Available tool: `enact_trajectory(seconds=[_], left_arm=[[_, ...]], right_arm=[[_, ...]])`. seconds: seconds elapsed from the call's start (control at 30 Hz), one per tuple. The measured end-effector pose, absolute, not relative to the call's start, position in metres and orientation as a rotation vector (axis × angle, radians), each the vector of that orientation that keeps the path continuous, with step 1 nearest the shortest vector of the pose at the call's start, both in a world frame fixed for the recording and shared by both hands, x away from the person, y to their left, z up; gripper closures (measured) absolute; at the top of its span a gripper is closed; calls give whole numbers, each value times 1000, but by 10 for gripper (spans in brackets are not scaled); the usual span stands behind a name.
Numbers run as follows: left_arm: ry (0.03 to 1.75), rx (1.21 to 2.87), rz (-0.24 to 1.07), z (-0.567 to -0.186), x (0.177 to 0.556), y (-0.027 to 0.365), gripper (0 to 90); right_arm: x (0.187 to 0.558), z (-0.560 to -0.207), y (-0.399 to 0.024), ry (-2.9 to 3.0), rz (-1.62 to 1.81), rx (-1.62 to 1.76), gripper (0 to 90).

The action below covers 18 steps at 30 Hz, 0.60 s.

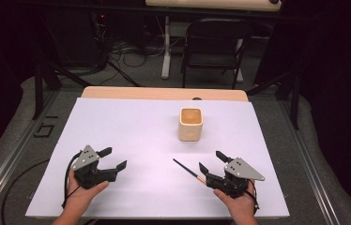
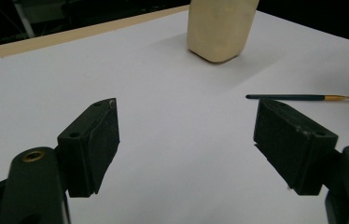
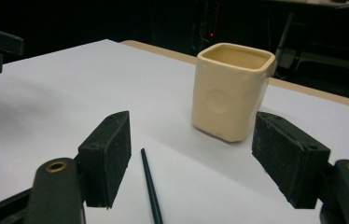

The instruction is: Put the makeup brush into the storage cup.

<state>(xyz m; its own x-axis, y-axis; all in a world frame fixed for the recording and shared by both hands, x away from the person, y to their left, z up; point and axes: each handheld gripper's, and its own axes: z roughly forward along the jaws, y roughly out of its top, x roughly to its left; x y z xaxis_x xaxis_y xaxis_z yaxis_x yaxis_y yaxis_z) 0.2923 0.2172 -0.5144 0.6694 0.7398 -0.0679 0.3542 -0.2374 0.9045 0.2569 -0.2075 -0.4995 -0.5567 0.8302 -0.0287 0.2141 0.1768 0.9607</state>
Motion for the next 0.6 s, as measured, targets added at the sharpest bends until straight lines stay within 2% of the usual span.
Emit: enact_trajectory(seconds=[0.47,0.6], left_arm=[[888,1871,439,-515,295,216,236],[895,1871,407,-515,296,216,277]], right_arm=[[265,-502,-200,2040,1288,1019,361],[269,-502,-199,2092,1247,1033,371]])
